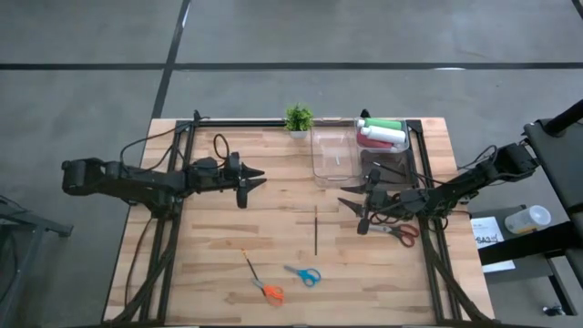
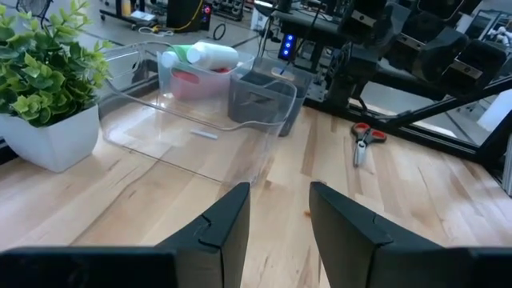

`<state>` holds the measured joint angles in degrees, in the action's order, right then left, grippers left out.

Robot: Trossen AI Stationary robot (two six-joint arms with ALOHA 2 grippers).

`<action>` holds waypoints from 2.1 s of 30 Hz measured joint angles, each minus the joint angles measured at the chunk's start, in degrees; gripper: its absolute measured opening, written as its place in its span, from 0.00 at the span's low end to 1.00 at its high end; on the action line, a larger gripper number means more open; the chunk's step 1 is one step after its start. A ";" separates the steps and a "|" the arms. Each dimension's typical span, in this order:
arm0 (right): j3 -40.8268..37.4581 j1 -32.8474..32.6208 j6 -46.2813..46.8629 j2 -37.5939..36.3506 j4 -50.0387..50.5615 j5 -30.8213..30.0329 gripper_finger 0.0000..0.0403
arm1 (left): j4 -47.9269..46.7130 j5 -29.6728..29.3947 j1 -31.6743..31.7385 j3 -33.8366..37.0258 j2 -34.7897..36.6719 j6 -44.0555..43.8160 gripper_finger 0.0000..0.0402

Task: Pick & Place Paint Supplies
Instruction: Put the left gold paintbrush into the black bin

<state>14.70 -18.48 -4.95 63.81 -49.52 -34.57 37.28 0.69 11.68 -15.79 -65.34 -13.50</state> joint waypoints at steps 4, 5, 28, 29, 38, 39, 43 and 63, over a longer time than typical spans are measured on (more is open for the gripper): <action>0.00 0.01 0.00 0.01 0.00 0.00 0.35 | 0.02 0.00 0.00 0.00 0.00 -0.01 0.34; 0.00 0.01 0.00 0.00 0.00 0.00 0.35 | 0.02 0.00 0.00 0.00 0.00 -0.02 0.34; 0.00 0.01 -0.01 0.00 0.00 -0.01 0.35 | -16.64 0.00 0.00 0.07 0.00 -0.17 0.34; 0.00 0.00 0.00 0.02 0.00 -0.02 0.35 | -17.85 0.00 0.00 0.07 0.00 -0.17 0.34; 0.00 0.06 14.64 0.01 -0.52 0.31 0.35 | -26.29 0.00 0.00 0.07 0.00 -0.15 0.35; 0.00 0.13 15.70 0.01 -0.60 0.31 0.35 | -26.86 0.00 0.00 0.07 0.00 -0.15 0.35; 0.00 0.13 16.30 0.02 -0.52 0.33 0.35 | -27.10 0.00 0.00 0.09 0.00 -0.12 0.35; 37.90 1.28 60.80 14.60 69.95 -4.22 0.35 | -26.85 0.00 0.04 0.09 0.00 -0.02 0.35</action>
<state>52.60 -17.20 55.85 78.41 20.44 -38.79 10.43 0.69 11.73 -15.70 -65.34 -13.52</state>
